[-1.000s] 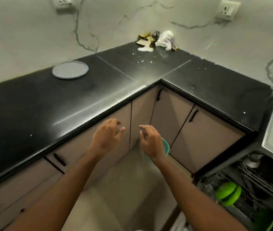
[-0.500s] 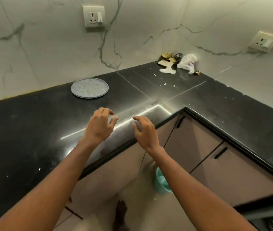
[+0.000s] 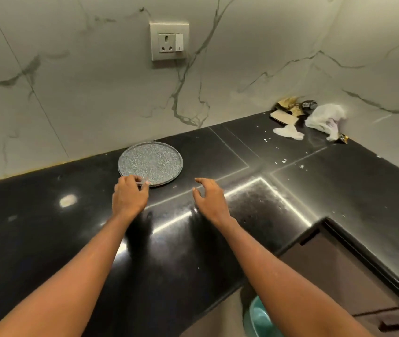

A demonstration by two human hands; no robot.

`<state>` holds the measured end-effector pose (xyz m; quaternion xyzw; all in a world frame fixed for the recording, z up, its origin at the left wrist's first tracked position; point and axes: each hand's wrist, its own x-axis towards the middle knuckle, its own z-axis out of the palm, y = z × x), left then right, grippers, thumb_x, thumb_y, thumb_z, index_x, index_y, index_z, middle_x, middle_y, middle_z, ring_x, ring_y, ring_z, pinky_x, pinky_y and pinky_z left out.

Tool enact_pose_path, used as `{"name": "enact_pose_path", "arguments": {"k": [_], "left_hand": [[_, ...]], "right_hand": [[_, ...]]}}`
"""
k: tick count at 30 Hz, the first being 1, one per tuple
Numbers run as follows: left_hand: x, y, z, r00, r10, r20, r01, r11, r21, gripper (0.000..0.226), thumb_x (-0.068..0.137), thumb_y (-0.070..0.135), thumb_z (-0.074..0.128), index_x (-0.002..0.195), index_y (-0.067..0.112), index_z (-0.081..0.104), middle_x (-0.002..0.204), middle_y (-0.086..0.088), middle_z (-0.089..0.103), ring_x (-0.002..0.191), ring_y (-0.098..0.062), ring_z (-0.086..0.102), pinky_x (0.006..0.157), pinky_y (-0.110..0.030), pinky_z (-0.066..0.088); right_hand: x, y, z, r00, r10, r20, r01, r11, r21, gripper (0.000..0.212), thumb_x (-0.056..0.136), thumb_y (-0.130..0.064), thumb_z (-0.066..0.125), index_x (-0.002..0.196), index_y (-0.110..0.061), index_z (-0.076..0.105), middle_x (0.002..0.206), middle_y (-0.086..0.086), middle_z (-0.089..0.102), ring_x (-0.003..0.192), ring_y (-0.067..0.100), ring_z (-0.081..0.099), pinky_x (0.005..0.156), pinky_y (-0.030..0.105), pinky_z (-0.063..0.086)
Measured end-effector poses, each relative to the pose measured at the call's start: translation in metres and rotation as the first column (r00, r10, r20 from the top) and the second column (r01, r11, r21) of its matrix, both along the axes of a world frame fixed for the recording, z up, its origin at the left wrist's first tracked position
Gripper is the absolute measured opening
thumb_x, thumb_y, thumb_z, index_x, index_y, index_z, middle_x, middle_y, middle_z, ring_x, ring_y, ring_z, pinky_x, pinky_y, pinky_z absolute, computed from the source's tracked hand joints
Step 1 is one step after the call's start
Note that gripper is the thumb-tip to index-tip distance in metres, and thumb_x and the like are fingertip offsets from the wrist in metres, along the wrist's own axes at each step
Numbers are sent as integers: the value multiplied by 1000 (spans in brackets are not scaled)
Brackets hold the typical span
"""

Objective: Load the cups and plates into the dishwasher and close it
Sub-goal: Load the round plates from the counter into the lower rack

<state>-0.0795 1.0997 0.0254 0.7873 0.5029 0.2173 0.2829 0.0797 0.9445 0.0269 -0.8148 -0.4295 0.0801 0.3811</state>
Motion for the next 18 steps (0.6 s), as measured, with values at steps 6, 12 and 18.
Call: {"name": "enact_pose_path", "arguments": {"k": [6,12,18], "left_hand": [[21,47,-23,971,239,23,-227,943,-244,45,90,43,57,122,12,55,130,-17,47,119,-36,48,101,-44,39],[39,73,-35,894,440,85,-384,850,-361,53,86,41,63,128,11,50,131,-16,46,114,-38,51,98,-43,43],[44,89,-34,866,488,108,-371,773,-515,13,70,8,69,80,2,64,93,-15,67,83,-32,62,71,-32,49]], "right_hand": [[27,66,-16,990,-4,-141,-21,984,-179,42,95,-20,51,135,-8,50,134,10,55,125,24,49,102,30,35],[41,104,-29,988,81,-128,-113,959,-259,42,96,-8,44,137,-3,48,137,14,52,129,27,46,106,32,33],[49,108,-37,993,83,-84,-101,965,-244,37,96,-10,44,131,-6,56,127,15,58,121,25,50,101,29,34]]}}
